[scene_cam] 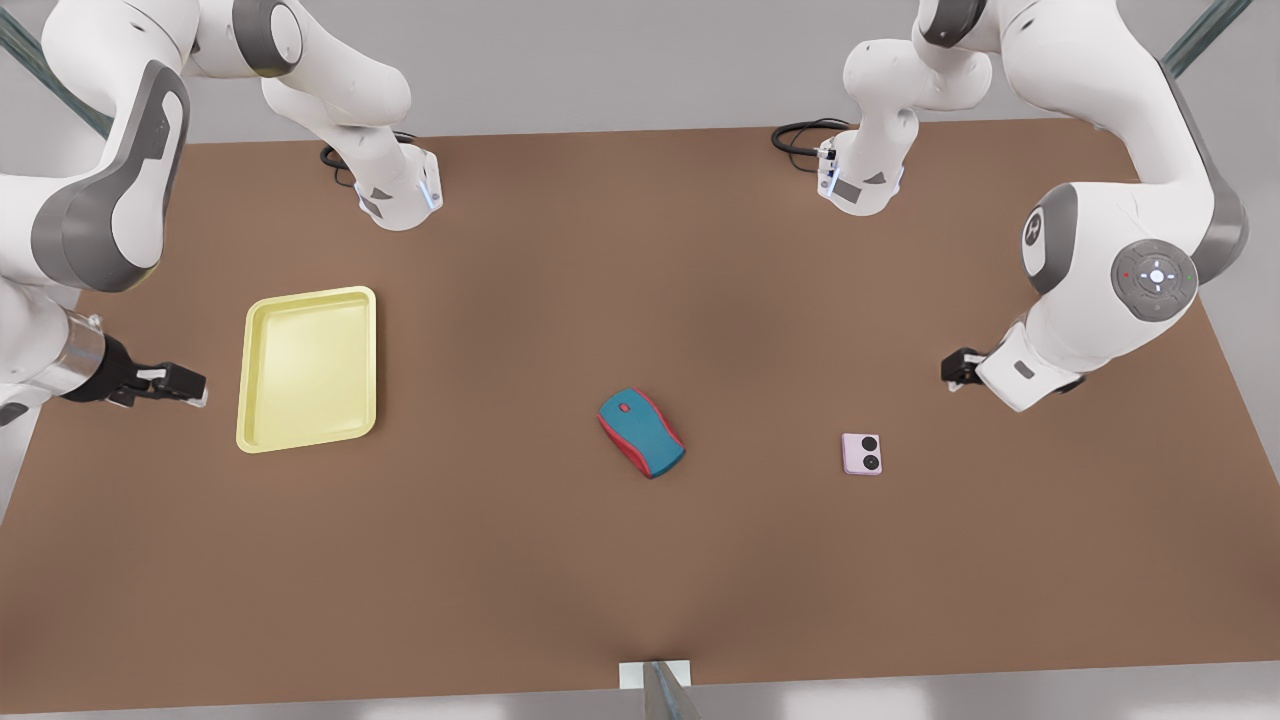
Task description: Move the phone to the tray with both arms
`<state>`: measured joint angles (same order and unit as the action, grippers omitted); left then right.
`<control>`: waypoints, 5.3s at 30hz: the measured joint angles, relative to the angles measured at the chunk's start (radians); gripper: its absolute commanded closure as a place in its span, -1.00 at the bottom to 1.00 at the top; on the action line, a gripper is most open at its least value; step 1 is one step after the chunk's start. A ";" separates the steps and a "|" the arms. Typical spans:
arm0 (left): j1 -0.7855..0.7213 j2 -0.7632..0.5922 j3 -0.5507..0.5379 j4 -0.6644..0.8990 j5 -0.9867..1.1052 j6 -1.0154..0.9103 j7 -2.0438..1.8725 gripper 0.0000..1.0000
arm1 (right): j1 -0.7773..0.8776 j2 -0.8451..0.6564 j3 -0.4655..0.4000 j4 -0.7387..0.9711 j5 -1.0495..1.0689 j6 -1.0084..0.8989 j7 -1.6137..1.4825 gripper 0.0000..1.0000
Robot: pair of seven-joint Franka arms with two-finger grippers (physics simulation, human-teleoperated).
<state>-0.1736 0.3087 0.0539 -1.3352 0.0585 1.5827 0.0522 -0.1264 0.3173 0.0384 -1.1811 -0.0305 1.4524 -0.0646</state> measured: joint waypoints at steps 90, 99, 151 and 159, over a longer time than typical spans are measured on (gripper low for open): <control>-0.605 0.604 -0.043 0.190 -0.139 0.622 -0.450 -0.49 | 0.003 -0.082 -0.002 -0.106 -0.009 0.017 -0.026 -1.00; -0.740 0.805 -0.051 0.417 -0.120 0.731 -0.649 -0.56 | 0.003 -0.079 -0.002 -0.099 -0.006 0.018 -0.025 -1.00; 0.024 -0.029 -0.026 0.002 -0.036 -0.122 -0.177 -1.00 | 0.560 0.217 0.037 -0.723 0.150 0.890 0.800 -1.00; 0.024 -0.021 -0.020 0.002 -0.036 -0.120 -0.140 -1.00 | 0.575 0.223 0.034 -0.773 0.161 0.948 0.928 -1.00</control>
<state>-0.1494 0.2879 0.0339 -1.3335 0.0224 1.4631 -0.0883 0.4485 0.5401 0.0721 -1.9543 0.1309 2.4005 0.8636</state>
